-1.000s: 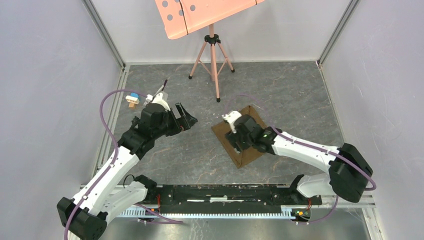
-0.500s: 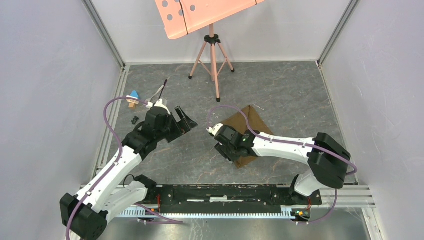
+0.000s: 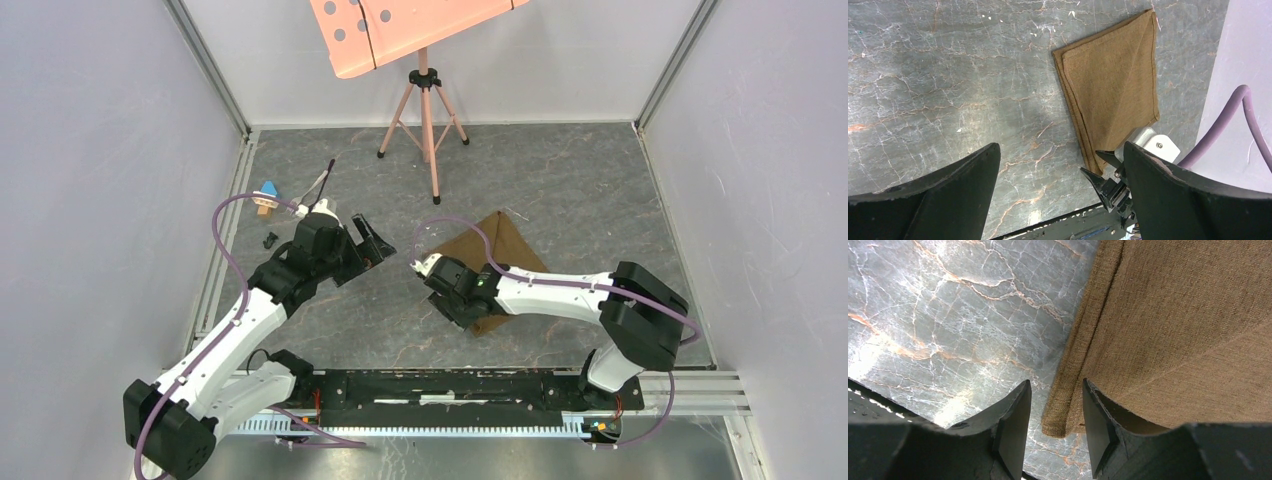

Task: Fold the napkin into a case and place the utensils inside
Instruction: Pick up the upper triangle-folded napkin from the center of the board.

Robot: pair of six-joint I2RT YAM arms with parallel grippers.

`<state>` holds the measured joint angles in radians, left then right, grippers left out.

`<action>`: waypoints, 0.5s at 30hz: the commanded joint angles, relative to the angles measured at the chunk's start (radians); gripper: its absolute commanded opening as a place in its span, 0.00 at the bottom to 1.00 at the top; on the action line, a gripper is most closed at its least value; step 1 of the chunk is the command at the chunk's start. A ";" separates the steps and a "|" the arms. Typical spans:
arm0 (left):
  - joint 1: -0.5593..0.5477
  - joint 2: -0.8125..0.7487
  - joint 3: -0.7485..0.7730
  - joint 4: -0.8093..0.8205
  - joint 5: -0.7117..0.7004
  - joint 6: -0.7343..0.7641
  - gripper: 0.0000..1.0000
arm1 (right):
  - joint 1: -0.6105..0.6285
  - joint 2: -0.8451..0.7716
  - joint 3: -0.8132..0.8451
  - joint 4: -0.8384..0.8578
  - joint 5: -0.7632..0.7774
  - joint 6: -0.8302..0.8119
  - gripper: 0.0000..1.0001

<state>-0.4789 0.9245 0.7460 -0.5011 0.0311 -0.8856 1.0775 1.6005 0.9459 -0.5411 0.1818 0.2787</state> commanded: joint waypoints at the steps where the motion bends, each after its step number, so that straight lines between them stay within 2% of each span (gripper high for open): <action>1: 0.005 0.000 0.004 0.007 -0.016 0.008 0.98 | 0.024 0.005 -0.002 -0.003 0.039 0.024 0.48; 15: 0.005 -0.001 -0.002 0.005 -0.010 0.014 0.98 | 0.053 -0.052 0.001 -0.031 0.098 0.050 0.51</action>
<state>-0.4789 0.9249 0.7460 -0.5011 0.0307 -0.8856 1.1259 1.6012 0.9318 -0.5529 0.2310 0.3103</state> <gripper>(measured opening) 0.986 0.500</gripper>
